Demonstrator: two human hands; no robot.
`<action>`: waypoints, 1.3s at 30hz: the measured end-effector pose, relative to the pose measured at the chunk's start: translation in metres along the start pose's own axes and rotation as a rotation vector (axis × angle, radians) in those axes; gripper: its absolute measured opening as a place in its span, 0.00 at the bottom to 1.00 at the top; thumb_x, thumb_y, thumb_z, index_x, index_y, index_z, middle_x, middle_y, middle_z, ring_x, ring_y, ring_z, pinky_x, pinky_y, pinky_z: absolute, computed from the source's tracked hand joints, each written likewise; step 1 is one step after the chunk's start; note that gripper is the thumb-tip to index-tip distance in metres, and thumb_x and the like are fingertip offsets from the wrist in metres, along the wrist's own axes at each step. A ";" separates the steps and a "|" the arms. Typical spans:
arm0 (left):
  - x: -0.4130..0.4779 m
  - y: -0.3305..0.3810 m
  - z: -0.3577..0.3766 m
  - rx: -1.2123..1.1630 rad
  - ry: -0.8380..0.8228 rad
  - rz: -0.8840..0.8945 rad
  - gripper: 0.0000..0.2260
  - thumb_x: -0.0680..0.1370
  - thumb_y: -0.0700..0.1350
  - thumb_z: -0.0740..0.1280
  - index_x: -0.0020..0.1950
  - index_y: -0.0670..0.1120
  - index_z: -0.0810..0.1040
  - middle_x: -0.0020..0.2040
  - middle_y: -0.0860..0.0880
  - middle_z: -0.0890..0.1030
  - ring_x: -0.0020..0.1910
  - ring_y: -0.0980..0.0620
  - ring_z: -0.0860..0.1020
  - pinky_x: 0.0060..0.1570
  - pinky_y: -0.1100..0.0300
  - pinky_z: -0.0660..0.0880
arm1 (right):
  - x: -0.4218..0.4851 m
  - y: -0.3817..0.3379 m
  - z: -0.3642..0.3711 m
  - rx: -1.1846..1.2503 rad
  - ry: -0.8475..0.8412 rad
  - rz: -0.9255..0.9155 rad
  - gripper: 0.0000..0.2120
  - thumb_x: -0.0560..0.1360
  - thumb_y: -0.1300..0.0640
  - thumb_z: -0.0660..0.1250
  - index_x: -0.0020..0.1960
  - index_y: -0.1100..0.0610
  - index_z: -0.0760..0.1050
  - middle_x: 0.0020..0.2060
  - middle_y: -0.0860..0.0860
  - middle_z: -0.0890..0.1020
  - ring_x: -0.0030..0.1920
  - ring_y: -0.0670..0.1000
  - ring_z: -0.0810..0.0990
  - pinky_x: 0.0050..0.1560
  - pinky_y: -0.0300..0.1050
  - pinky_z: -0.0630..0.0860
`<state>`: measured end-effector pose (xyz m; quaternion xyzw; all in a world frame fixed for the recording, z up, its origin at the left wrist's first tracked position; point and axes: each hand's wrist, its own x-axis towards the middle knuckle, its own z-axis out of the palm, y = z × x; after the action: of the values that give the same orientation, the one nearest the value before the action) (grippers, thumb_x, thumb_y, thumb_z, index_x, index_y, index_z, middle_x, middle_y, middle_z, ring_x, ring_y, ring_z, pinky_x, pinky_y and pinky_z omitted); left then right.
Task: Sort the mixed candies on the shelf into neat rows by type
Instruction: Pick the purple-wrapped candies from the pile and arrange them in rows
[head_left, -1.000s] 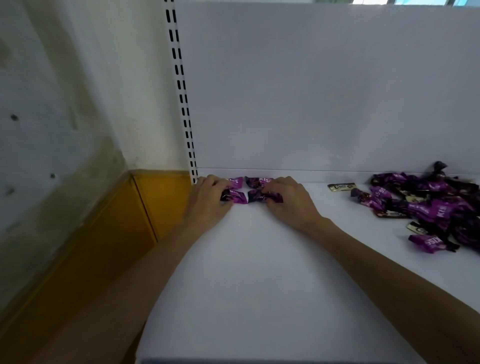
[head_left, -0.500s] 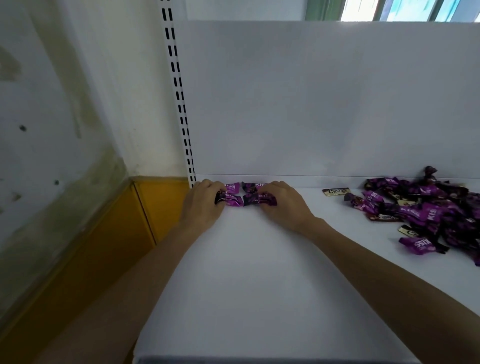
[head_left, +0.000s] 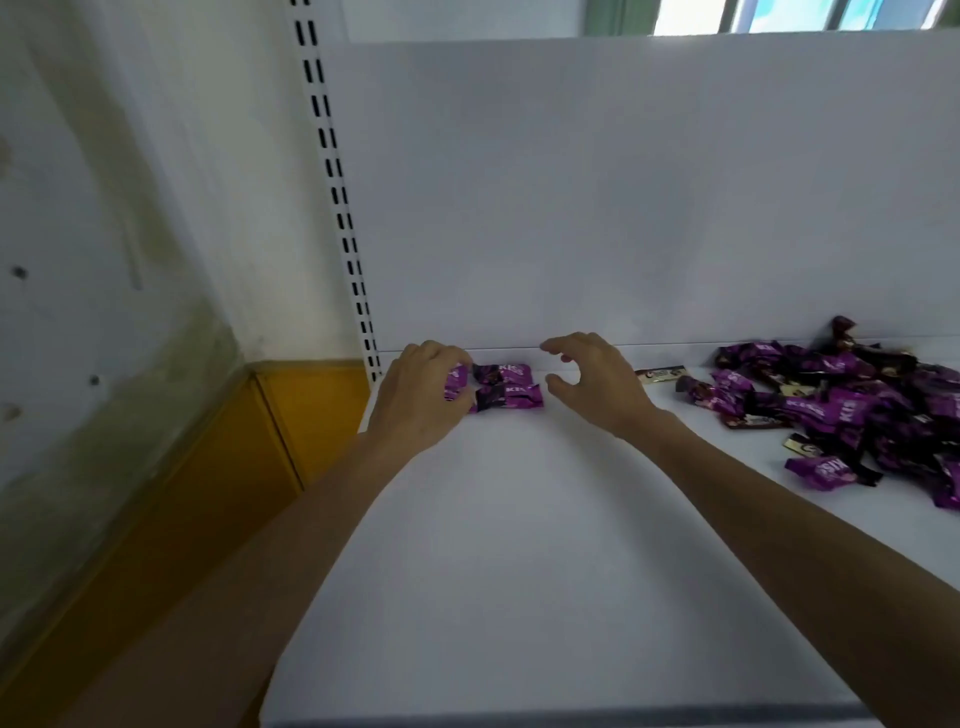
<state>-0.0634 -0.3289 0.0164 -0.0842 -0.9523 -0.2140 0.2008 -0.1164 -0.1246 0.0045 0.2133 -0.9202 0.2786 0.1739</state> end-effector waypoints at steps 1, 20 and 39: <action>0.003 0.008 0.003 -0.018 -0.008 0.016 0.15 0.75 0.44 0.66 0.61 0.47 0.75 0.60 0.46 0.76 0.59 0.47 0.70 0.55 0.58 0.66 | -0.002 0.007 -0.009 -0.012 0.010 0.021 0.19 0.73 0.60 0.66 0.64 0.56 0.72 0.58 0.53 0.77 0.58 0.52 0.74 0.54 0.43 0.69; 0.043 0.283 0.143 -0.176 -0.164 0.358 0.15 0.75 0.44 0.65 0.61 0.46 0.75 0.60 0.47 0.75 0.62 0.48 0.70 0.61 0.56 0.66 | -0.107 0.236 -0.231 -0.138 0.162 0.294 0.19 0.73 0.61 0.67 0.64 0.57 0.72 0.56 0.56 0.79 0.53 0.55 0.78 0.58 0.52 0.74; 0.044 0.301 0.171 -0.053 -0.332 0.052 0.17 0.72 0.39 0.69 0.59 0.37 0.75 0.62 0.43 0.72 0.62 0.46 0.70 0.59 0.64 0.64 | -0.110 0.285 -0.245 -0.176 -0.229 -0.040 0.20 0.71 0.64 0.66 0.61 0.50 0.76 0.58 0.54 0.76 0.60 0.54 0.70 0.58 0.40 0.62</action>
<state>-0.0882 0.0187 0.0052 -0.1481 -0.9639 -0.2168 0.0438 -0.1133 0.2665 0.0229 0.2459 -0.9504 0.1672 0.0911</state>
